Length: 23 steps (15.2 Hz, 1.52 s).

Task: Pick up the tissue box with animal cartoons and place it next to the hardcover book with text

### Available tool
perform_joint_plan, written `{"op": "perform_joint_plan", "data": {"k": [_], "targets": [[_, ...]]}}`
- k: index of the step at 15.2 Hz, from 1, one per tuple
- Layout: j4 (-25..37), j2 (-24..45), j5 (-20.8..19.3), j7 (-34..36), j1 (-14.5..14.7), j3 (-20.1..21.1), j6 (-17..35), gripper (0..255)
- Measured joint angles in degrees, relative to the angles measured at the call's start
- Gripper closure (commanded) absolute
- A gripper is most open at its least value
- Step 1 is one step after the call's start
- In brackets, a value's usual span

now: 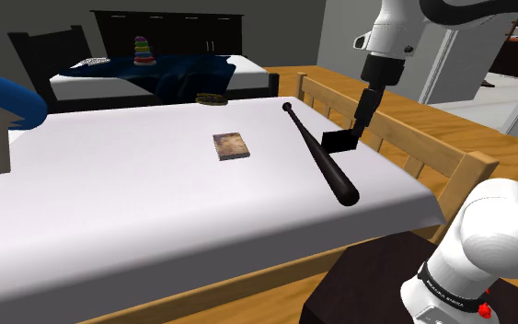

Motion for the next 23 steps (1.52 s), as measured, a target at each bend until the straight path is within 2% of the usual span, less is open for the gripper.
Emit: {"op": "perform_joint_plan", "data": {"k": [4, 14, 18, 23], "targets": [[-1.33, 0.31, -2.0, -3.99, -0.31, -2.54, 1.24, 0], [-4.15, 6.54, -11.27, -23.4, -1.88, -15.13, 9.38, 0], [-2.08, 12.96, -13.85, -31.5, -1.83, -20.68, 13.85, 0], [0.89, 20.66, -15.21, -41.12, -1.21, -26.74, 18.82, 0]]}}
